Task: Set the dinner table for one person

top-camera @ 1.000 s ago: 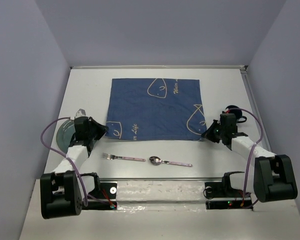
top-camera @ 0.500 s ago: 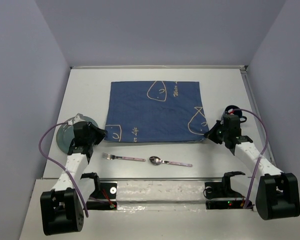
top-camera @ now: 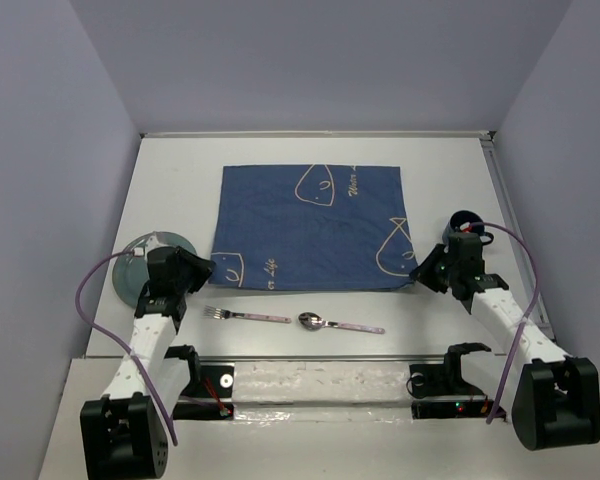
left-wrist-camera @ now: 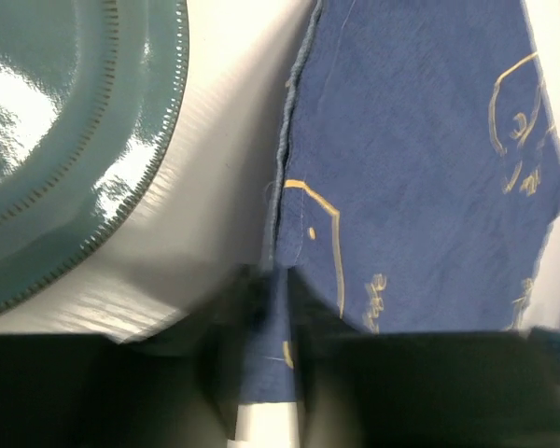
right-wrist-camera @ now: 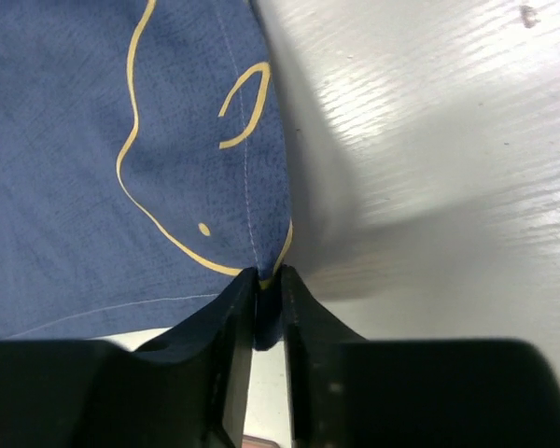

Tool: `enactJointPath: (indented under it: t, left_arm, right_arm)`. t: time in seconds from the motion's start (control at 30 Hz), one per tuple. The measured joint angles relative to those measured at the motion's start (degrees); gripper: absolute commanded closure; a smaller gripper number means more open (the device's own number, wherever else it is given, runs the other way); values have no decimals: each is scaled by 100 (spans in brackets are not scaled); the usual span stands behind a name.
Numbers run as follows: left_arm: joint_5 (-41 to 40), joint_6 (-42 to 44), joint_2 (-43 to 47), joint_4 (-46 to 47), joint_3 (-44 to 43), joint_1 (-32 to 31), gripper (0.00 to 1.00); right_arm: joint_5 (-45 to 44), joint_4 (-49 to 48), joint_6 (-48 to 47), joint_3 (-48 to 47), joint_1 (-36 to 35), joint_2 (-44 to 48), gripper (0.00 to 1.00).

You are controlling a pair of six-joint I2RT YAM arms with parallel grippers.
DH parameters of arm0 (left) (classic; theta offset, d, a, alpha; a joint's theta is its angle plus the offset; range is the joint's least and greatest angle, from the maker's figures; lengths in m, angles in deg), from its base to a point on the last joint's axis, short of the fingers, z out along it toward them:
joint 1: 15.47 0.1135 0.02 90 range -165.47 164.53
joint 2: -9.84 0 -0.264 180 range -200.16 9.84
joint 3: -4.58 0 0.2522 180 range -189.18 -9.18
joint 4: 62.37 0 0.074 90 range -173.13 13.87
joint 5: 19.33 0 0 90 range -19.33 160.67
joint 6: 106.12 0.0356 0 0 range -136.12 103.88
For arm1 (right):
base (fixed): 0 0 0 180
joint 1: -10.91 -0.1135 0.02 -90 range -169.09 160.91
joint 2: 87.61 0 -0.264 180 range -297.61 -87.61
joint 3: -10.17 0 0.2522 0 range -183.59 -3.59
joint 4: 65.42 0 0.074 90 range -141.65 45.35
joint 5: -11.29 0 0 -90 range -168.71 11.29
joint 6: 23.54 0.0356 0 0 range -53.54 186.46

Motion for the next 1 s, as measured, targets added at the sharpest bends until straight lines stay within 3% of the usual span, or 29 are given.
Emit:
enactJointPath:
  t: [0.03, 0.07, 0.13, 0.2, 0.23, 0.5, 0.7, 0.87, 1.0]
  left_arm:
    - [-26, -31, 79, -26, 0, 0, 39]
    - [-42, -46, 136, -46, 0, 0, 39]
    - [-116, -68, 317, -127, -2, 2, 26]
    - [-240, -48, 505, -247, -20, 2, 3]
    - [-317, -15, 581, -337, -61, 2, 1]
    - [-509, 466, 732, -737, -1001, 2, 1]
    - [-142, 1270, 828, -758, -2050, -105, 1]
    - [85, 2061, 822, -597, -2507, -999, 1]
    - [245, 2603, 1141, -496, -2258, -1766, 1]
  right_arm:
    - [-9, 20, -2, 0, 0, -11, 66]
    - [-17, 24, -4, 0, 0, -20, 63]
    - [-15, 28, -9, 0, 0, -68, 55]
    - [9, 42, -37, 0, 0, -96, 48]
    - [13, 57, -44, 0, 0, -96, 46]
    - [-20, 466, -168, -389, 0, 142, 38]
    - [-190, 898, -317, -1716, 0, 647, 36]
    - [-1027, 922, -695, -2852, 0, 348, 40]
    - [-1985, 1038, -1027, -3515, 0, -612, 42]
